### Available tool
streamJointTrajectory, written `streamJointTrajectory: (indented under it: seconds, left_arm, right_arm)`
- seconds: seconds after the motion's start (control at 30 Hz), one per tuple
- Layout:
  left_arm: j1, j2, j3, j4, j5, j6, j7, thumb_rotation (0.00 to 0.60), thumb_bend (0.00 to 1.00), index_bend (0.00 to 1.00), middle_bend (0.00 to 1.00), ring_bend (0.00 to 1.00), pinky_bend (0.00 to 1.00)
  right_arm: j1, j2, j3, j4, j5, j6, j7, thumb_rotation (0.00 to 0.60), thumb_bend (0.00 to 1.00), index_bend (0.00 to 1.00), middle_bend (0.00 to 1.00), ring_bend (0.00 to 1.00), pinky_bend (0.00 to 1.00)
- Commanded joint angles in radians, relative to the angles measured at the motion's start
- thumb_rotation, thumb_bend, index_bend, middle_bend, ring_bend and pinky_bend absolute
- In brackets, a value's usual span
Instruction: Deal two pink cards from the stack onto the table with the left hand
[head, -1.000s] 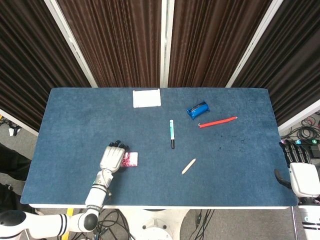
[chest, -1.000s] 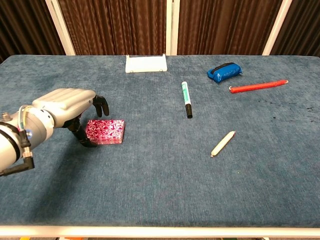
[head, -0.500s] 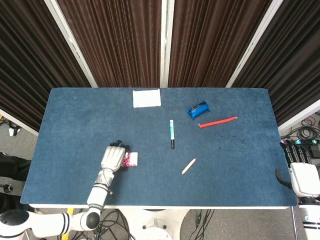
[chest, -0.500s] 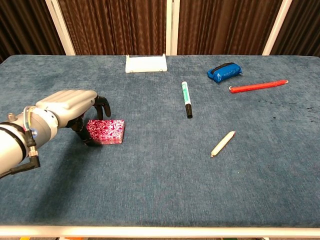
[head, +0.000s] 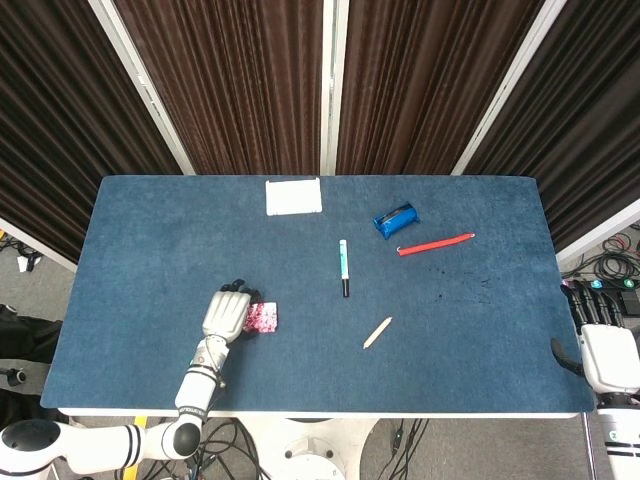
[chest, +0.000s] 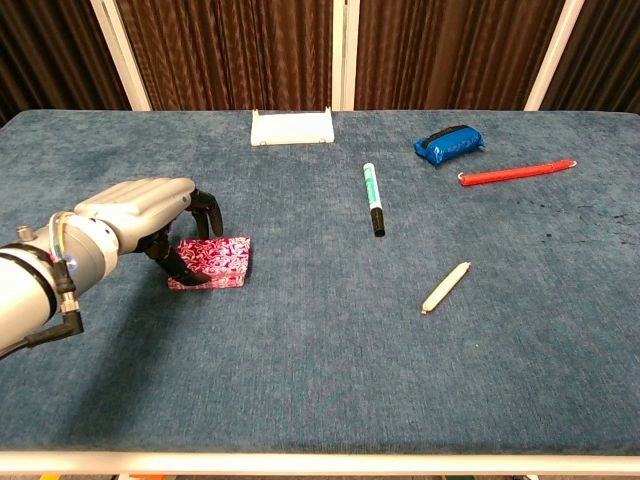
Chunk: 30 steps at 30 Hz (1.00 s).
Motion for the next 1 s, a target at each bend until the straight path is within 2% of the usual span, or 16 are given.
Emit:
streamJointTrajectory:
  seconds: [0.03, 0.67, 0.83, 1.0]
  left_arm:
    - [0.002, -0.001, 0.001, 0.001, 0.008, 0.004, -0.010, 0.600, 0.23, 0.40, 0.43, 0.15, 0.25]
    - [0.014, 0.034, -0.021, -0.002, 0.065, 0.032, -0.091, 0.600, 0.25, 0.43, 0.45, 0.18, 0.24]
    - [0.010, 0.049, -0.059, 0.080, 0.066, 0.020, -0.146, 0.600, 0.25, 0.43, 0.45, 0.18, 0.24]
    - [0.001, 0.046, -0.078, 0.221, 0.073, -0.024, -0.219, 0.600, 0.25, 0.43, 0.45, 0.18, 0.23]
  right_arm:
    - [0.000, 0.000, 0.000, 0.000, 0.001, 0.000, 0.000, 0.600, 0.29, 0.00, 0.00, 0.00, 0.00]
    - [0.001, 0.004, 0.002, -0.017, 0.008, -0.001, -0.027, 0.600, 0.29, 0.00, 0.00, 0.00, 0.00]
    - [0.000, 0.008, 0.004, -0.029, 0.009, 0.004, -0.040, 0.600, 0.29, 0.00, 0.00, 0.00, 0.00]
    - [0.001, 0.008, 0.003, -0.040, 0.008, 0.004, -0.058, 0.600, 0.29, 0.00, 0.00, 0.00, 0.00]
